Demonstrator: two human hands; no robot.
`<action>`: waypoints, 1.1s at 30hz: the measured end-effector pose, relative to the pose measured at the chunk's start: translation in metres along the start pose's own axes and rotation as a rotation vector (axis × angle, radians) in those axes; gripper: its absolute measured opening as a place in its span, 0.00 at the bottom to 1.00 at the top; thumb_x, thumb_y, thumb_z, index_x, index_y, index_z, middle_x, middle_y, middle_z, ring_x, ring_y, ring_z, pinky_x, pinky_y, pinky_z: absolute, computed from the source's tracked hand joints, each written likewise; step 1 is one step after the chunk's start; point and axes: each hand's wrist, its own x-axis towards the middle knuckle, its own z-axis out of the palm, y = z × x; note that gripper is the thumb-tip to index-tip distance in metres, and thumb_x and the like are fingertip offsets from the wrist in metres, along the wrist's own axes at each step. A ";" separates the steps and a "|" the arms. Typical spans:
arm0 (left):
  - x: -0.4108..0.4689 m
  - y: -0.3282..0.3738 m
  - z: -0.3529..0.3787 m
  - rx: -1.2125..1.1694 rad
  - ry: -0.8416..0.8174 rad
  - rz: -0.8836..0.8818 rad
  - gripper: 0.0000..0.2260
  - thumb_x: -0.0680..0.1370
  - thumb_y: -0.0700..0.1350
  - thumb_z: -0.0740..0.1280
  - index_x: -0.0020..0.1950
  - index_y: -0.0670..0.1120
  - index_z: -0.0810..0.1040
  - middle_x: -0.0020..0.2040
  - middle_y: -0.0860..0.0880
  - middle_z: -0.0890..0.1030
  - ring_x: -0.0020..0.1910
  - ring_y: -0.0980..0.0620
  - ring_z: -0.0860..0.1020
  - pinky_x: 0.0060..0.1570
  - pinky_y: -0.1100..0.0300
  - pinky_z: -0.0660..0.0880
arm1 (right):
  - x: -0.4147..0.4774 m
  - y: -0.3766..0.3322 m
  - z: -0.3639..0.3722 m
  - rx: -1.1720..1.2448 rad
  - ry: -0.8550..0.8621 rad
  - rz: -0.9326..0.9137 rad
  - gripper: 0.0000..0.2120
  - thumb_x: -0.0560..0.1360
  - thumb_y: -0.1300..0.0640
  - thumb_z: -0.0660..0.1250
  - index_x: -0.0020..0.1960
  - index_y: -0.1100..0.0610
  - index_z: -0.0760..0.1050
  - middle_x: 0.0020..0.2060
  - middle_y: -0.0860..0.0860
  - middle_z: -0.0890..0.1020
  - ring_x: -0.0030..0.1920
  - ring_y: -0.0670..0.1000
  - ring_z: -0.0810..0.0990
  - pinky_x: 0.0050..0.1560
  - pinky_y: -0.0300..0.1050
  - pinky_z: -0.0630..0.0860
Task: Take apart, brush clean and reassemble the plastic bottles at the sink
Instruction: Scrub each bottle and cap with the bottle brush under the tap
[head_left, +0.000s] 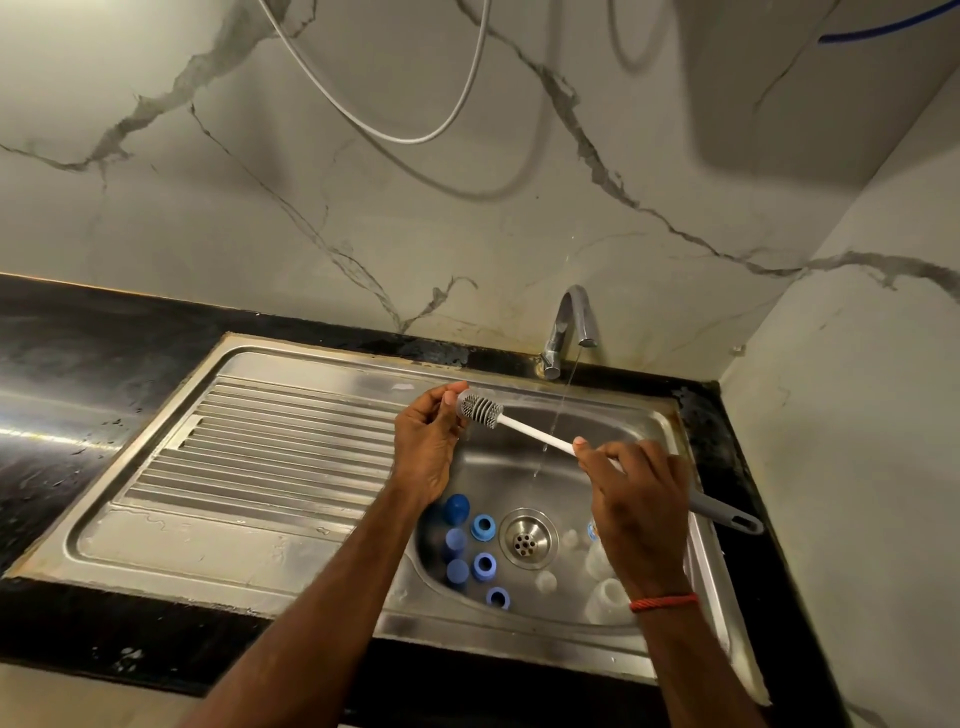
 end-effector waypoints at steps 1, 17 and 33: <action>0.000 0.000 0.000 0.007 0.004 0.003 0.12 0.74 0.45 0.69 0.55 0.43 0.82 0.47 0.49 0.86 0.50 0.51 0.84 0.49 0.62 0.81 | 0.001 0.000 0.000 0.008 -0.010 0.010 0.17 0.74 0.65 0.68 0.60 0.53 0.82 0.44 0.52 0.81 0.48 0.55 0.75 0.48 0.50 0.66; 0.001 -0.001 -0.001 0.361 0.088 0.139 0.08 0.79 0.40 0.70 0.53 0.52 0.85 0.51 0.48 0.86 0.55 0.47 0.84 0.59 0.46 0.80 | 0.000 0.004 0.000 0.093 -0.012 0.024 0.12 0.74 0.57 0.76 0.57 0.53 0.83 0.39 0.48 0.82 0.40 0.52 0.77 0.41 0.47 0.70; 0.002 0.003 -0.003 0.336 0.233 0.088 0.05 0.79 0.45 0.72 0.53 0.52 0.86 0.49 0.50 0.87 0.53 0.50 0.84 0.58 0.50 0.81 | -0.006 0.018 -0.003 0.361 -0.121 0.196 0.07 0.74 0.53 0.75 0.52 0.50 0.84 0.40 0.45 0.83 0.41 0.48 0.80 0.42 0.47 0.76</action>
